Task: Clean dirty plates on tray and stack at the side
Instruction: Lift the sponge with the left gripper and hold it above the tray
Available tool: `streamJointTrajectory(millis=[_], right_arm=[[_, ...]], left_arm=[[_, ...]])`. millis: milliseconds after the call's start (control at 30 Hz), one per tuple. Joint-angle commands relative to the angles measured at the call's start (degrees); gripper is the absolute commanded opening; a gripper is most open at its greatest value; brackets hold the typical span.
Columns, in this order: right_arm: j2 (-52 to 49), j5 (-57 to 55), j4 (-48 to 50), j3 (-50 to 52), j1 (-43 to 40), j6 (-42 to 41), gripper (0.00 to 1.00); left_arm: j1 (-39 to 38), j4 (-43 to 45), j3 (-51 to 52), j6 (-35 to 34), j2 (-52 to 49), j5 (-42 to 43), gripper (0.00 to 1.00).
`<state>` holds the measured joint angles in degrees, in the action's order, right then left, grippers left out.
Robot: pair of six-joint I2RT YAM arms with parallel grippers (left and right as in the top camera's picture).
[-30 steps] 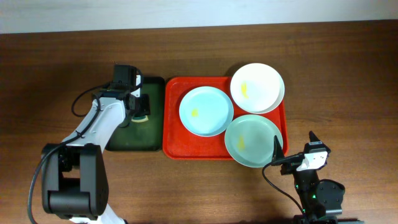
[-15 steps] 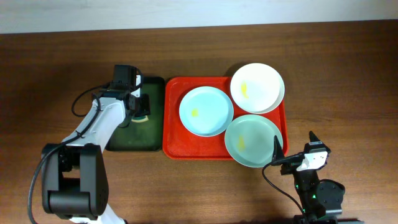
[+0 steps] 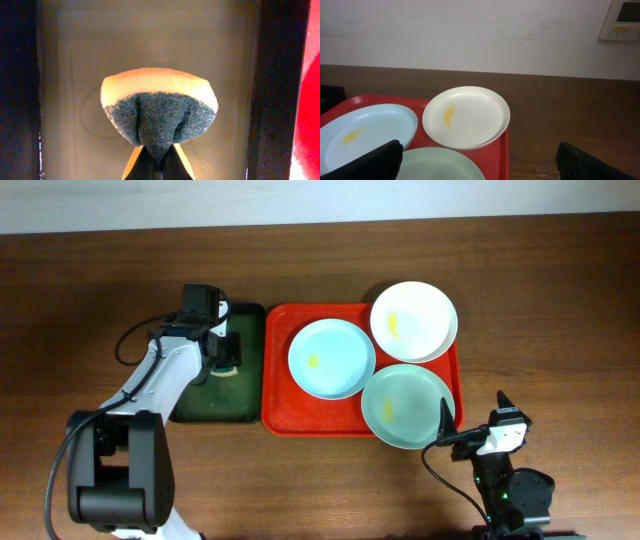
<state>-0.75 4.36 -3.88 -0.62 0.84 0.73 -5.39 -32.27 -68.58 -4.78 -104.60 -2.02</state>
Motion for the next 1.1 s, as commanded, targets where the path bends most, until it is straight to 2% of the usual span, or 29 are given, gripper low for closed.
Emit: streamJointTrajectory(millis=[0,533,833,1067], right_arm=[[0.02,-0.09,-0.26,0.31,0.33,0.35,0.98],[0.02,-0.09,-0.26,0.31,0.33,0.35,0.98],[0.02,-0.09,-0.26,0.31,0.31,0.35,0.98],[0.02,-0.09,-0.26,0.31,0.31,0.35,0.98]], left_arm=[[0.02,0.11,0.28,1.84,-0.48,-0.81,0.0],[0.02,1.64,0.28,1.81,-0.48,-0.81,0.0],[0.02,-0.28,0.28,1.81,-0.48,-0.81,0.0],[0.02,3.04,0.28,1.84,-0.46,-0.83,0.0]])
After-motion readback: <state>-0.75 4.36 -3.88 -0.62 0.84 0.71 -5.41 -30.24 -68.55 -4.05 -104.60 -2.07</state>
